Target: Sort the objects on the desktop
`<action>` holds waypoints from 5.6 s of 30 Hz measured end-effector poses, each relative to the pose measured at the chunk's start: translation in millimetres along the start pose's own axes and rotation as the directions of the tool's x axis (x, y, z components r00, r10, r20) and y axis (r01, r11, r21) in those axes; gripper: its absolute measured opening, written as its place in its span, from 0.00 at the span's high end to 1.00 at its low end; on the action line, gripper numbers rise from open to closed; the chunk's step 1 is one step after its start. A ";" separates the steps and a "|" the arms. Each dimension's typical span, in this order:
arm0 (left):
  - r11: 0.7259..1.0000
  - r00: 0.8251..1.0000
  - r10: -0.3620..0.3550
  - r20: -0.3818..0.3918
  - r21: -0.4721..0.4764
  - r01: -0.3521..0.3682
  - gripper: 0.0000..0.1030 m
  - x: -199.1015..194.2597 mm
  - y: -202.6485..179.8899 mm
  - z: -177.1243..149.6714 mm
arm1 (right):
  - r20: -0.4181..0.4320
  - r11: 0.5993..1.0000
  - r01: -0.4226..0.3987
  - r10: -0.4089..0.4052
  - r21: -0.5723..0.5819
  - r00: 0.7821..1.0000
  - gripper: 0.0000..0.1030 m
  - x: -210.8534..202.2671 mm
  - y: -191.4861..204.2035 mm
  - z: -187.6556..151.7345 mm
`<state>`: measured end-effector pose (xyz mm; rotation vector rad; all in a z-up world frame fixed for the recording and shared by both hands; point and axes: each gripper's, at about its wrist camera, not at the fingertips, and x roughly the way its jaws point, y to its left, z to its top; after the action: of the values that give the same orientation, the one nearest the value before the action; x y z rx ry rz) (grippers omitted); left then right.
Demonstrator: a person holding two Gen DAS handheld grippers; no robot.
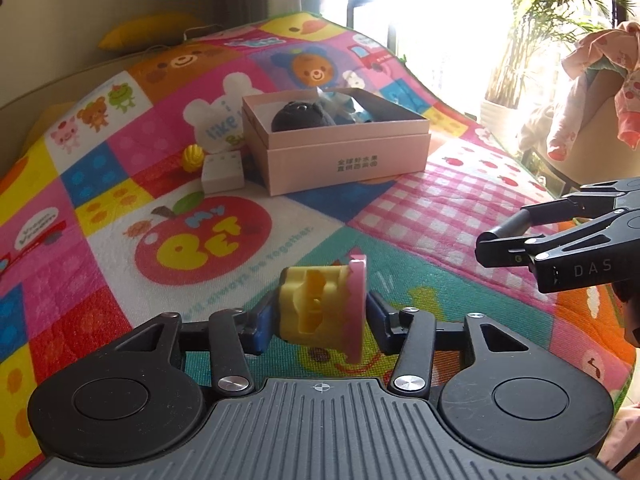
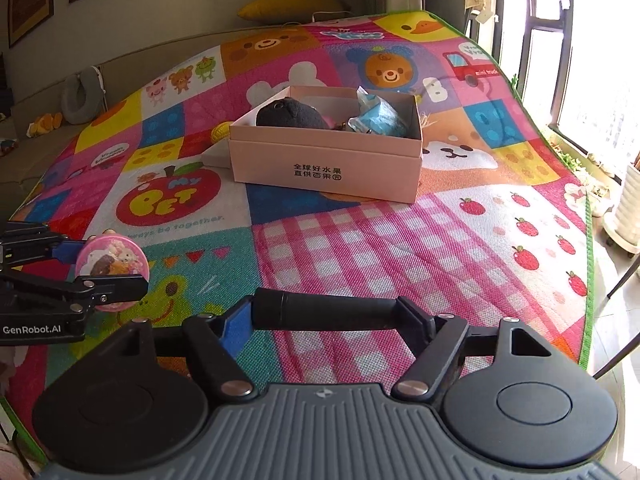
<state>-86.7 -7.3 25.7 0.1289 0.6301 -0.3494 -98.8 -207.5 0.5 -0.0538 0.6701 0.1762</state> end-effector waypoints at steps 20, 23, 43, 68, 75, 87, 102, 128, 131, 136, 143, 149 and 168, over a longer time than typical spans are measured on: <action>0.981 0.922 0.048 0.384 0.155 -0.116 0.54 -21.2 -13.1 157.2 | 0.410 0.993 0.119 -0.107 -0.002 0.906 0.27 -102.0 -42.9 125.8; 0.987 0.923 0.045 0.382 0.125 -0.100 0.54 15.4 -0.6 187.5 | 0.399 0.994 0.108 -0.101 0.004 0.911 0.27 -78.8 -55.5 157.6; 0.985 0.980 0.139 0.144 -0.118 -0.123 0.08 104.0 119.0 108.6 | 0.108 0.986 -0.017 -0.001 0.167 0.994 0.24 146.5 -48.3 277.0; 0.939 0.970 0.227 0.085 -0.284 -0.195 0.00 65.7 155.8 27.4 | -0.354 0.998 -0.023 0.000 -0.061 0.935 0.54 311.8 155.8 247.5; 0.937 0.975 0.208 0.083 -0.302 -0.174 0.00 65.6 159.3 25.9 | -0.297 0.980 -0.178 0.146 -0.084 0.943 0.71 226.4 146.4 230.5; 0.978 0.980 0.174 0.099 -0.131 -0.160 0.00 85.3 116.8 47.9 | -0.187 0.993 -0.117 0.116 0.004 0.975 0.71 87.6 38.4 115.0; 0.976 0.983 0.173 0.057 0.128 -0.179 0.02 153.8 85.1 91.8 | -0.011 0.958 -0.065 0.071 0.279 0.997 0.44 87.8 -39.1 37.1; 0.996 0.999 0.031 -0.025 0.087 -0.029 0.48 63.0 44.6 44.0 | 0.066 0.933 -0.047 0.025 0.356 0.997 0.18 83.8 -44.7 29.9; 0.993 0.998 -0.062 -0.024 0.096 0.064 0.48 48.4 11.9 32.2 | 0.073 0.930 -0.033 0.006 0.367 0.997 0.18 80.6 -46.0 28.8; 0.981 0.991 -0.128 -0.038 0.144 0.132 0.46 45.0 -25.4 19.1 | 0.078 0.933 0.004 -0.034 0.360 0.996 0.17 70.4 -43.7 25.4; 0.991 0.999 0.009 -0.050 0.137 -0.002 0.21 49.6 -10.1 13.9 | 0.034 0.959 0.045 -0.056 0.279 0.998 0.16 56.1 -38.1 14.4; 0.975 0.974 0.221 -0.048 0.012 -0.220 0.08 60.2 29.5 19.2 | 0.030 0.981 0.104 -0.110 0.164 0.993 0.21 55.4 -29.2 20.2; 0.980 0.984 0.171 -0.055 -0.088 -0.176 0.00 64.0 42.7 13.0 | -0.074 0.988 -0.143 0.138 -0.060 0.988 0.71 45.0 0.5 19.4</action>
<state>-16.2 11.7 -1.5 0.1027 0.6753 -0.1485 -52.4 -198.5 -12.4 -0.0753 0.7384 0.3333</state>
